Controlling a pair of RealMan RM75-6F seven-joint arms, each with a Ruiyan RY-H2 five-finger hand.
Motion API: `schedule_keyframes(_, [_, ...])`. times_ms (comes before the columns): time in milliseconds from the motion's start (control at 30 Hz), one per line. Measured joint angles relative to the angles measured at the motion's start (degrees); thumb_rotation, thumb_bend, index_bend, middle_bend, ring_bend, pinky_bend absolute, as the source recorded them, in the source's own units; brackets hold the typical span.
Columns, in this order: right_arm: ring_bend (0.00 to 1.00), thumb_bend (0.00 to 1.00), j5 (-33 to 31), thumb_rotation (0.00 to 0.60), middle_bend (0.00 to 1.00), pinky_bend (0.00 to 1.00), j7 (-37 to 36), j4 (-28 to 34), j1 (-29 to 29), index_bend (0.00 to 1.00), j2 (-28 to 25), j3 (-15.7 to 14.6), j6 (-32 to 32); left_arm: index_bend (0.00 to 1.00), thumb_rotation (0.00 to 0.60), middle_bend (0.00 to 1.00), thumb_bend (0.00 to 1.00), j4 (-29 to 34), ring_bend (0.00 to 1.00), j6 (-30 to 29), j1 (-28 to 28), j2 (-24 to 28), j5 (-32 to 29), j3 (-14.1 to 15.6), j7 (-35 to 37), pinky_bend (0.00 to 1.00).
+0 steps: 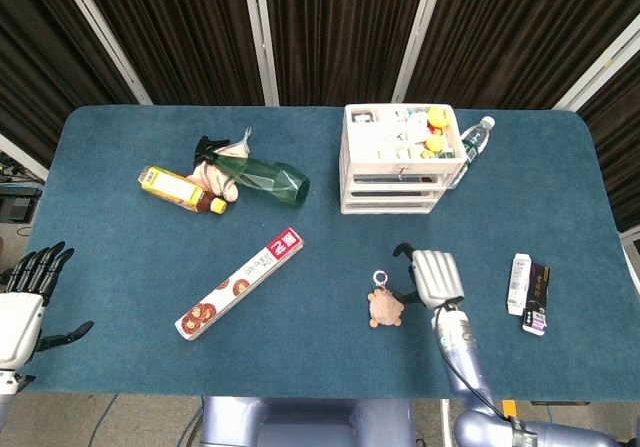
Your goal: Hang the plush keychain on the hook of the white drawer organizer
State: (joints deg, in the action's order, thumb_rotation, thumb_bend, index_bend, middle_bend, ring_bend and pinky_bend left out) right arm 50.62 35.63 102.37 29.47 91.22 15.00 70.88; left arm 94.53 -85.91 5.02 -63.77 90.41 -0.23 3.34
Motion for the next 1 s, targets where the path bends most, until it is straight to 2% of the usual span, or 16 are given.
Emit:
schedule_keyframes(133, [0.93,0.04,-3.3,0.600,0.95,0.84,1.3,-2.4,1.9,0.37,2.8,1.1,-0.1,0.00,0.600,0.00,0.07,0.3,0.00,0.6,0.2,0.3,-0.5,0.0,0.4,0.00])
schedule_keyframes(233, [0.93,0.05,-5.0,0.600,0.95,0.84,1.5,-3.2,2.7,0.45,4.4,1.6,0.0,0.00,0.600,0.00,0.06,0.5,0.00,0.9,0.2,0.4,-0.7,0.0,0.5,0.00])
schedule_keyframes(367, [0.93,0.07,-5.4,0.600,0.95,0.84,1.6,-4.3,3.4,0.50,6.4,1.5,0.6,0.00,0.600,0.00,0.07,0.6,0.00,1.4,0.4,0.6,-1.1,0.0,0.6,0.00])
schedule_keyframes(533, [0.93,0.11,-5.0,0.600,0.95,0.84,1.4,-6.0,3.8,0.52,8.8,0.5,1.6,0.00,0.600,0.00,0.07,0.9,0.00,1.7,0.5,0.8,-1.3,0.0,1.0,0.00])
schedule_keyframes(800, [0.94,0.24,-5.2,0.600,0.97,0.84,0.8,-8.3,3.9,0.54,10.3,-0.3,1.8,0.00,0.600,0.00,0.07,1.2,0.00,2.0,0.6,1.1,-1.5,0.0,1.6,0.00])
schedule_keyframes(1000, [0.94,0.26,-5.6,0.600,0.97,0.84,0.0,-9.9,3.7,0.52,10.8,-0.6,1.7,0.00,0.600,0.00,0.07,1.4,0.00,2.3,0.8,1.2,-1.7,0.0,1.7,0.00])
